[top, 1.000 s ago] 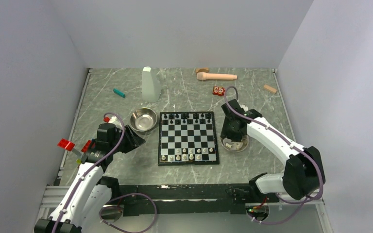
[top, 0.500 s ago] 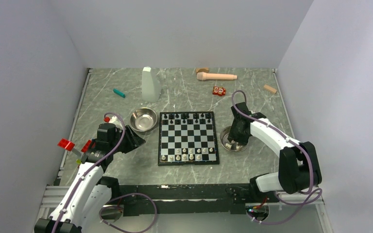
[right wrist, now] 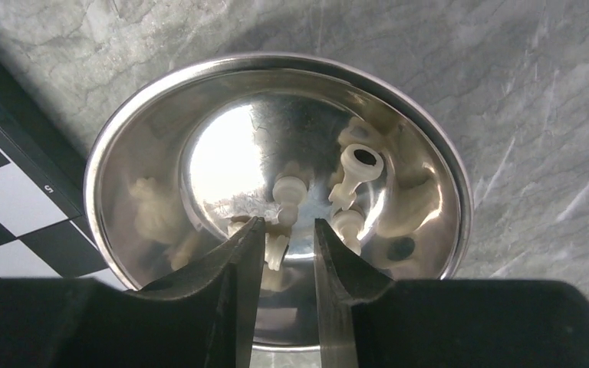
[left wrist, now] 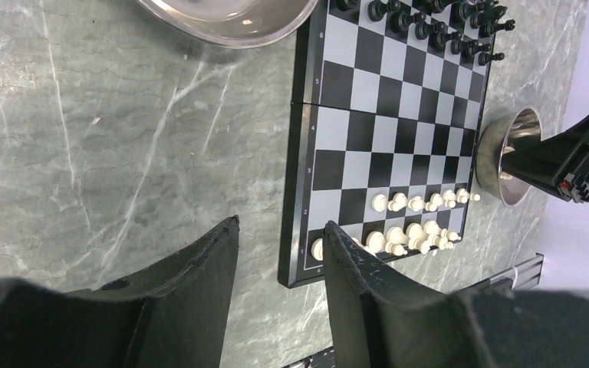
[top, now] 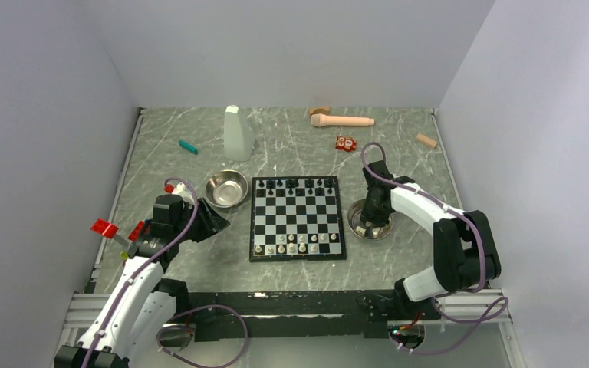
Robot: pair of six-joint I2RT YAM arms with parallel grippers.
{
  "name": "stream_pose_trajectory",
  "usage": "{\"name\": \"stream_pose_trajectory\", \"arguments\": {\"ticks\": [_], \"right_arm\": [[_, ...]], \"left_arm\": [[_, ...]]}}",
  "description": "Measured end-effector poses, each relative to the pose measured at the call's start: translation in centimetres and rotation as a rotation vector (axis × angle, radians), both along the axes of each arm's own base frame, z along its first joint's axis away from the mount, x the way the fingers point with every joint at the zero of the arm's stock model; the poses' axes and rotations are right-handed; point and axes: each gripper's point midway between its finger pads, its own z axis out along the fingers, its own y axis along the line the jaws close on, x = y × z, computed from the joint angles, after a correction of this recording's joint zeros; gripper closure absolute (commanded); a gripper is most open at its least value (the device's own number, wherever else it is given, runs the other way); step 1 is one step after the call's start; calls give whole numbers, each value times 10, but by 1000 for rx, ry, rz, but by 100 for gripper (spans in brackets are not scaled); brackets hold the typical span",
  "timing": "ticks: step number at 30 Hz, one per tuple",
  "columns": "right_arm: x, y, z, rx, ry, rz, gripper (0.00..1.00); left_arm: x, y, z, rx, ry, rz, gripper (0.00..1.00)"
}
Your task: Set up the chess pieces on the board
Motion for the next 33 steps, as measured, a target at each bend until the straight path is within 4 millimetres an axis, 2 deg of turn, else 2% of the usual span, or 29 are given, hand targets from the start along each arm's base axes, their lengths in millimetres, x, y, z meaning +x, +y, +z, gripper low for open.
{"name": "stream_pose_trajectory", "arguments": {"ticks": [12,23,26,30,33], "right_arm": [[8,-2,-7,-23,-1,2,74],[12,-3,-6,-30,-4,16,100],[13,-3,-3,-33,-5,23,100],[21,4,17,-33,-44,58,100],[33,25,46,-27,-112,125,100]], "left_arm": [[0,0,0,0,0,0,50],[0,0,0,0,2,0,51],[1,0,-1,1,9,0,50],[4,-1,0,4,24,0,51],[11,-1,8,5,21,-1,51]]}}
